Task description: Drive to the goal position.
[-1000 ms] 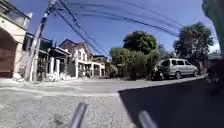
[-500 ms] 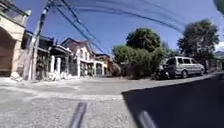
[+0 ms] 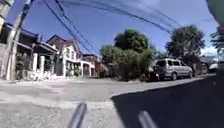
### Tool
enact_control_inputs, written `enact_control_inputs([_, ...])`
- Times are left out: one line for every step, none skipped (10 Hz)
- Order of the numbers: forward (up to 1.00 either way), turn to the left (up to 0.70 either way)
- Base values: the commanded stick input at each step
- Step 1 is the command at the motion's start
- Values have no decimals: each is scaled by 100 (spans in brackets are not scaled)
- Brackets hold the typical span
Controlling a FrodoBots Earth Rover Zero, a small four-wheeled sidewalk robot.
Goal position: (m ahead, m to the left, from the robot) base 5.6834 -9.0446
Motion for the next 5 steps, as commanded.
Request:
enact_control_inputs([100,-40])
enact_control_inputs([100,-40])
enact_control_inputs([100,-40])
enact_control_inputs([100,-40])
enact_control_inputs([100,-29])
